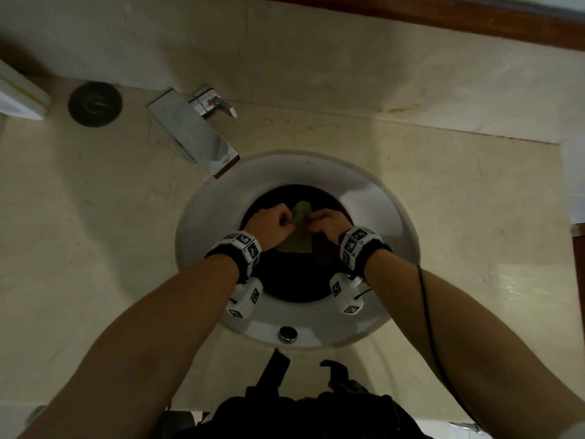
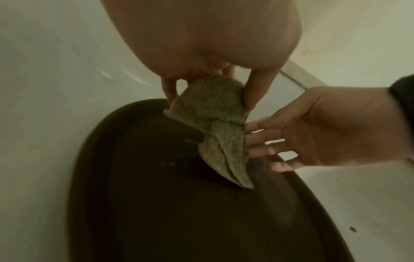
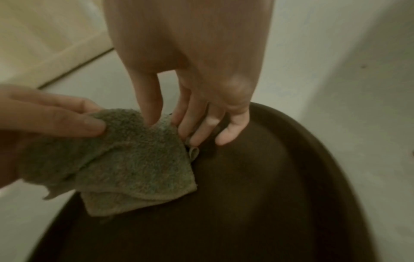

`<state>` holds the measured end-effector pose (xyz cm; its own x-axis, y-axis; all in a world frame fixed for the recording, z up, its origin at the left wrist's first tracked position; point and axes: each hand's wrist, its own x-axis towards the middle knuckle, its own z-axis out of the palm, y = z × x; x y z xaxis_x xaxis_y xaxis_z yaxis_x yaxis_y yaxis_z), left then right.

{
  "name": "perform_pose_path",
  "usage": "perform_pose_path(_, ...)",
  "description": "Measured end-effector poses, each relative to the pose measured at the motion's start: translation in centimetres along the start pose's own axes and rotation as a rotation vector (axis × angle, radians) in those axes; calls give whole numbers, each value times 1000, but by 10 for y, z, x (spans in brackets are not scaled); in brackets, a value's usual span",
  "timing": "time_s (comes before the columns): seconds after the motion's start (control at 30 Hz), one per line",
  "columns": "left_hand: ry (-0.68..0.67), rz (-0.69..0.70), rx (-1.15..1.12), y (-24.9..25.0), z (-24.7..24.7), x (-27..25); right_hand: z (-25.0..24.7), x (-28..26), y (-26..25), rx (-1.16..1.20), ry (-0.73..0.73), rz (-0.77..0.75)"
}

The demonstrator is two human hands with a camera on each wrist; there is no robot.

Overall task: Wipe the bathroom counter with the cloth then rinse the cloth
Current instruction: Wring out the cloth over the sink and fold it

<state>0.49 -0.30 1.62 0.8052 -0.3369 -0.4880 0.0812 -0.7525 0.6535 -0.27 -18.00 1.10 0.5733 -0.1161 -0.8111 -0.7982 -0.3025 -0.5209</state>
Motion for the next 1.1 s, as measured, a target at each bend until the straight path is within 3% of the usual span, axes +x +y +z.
perform_pose_path(0.33,145,80,-153,17,-30,-17,-4,-27,-25,255,4,103)
perform_pose_path(0.5,137,59,-145,20,-41,-26,-2,-42,-33,301,-30,45)
perform_pose_path(0.7,188,85,-109,18,-46,-44,8,-54,-48,412,49,-127)
perform_pose_path(0.83,187,81,-105,16,-49,-52,10,-76,-57,465,22,-115)
perform_pose_path(1.1,158,-2,-216,23,-50,-61,1,-97,-65,466,105,-135)
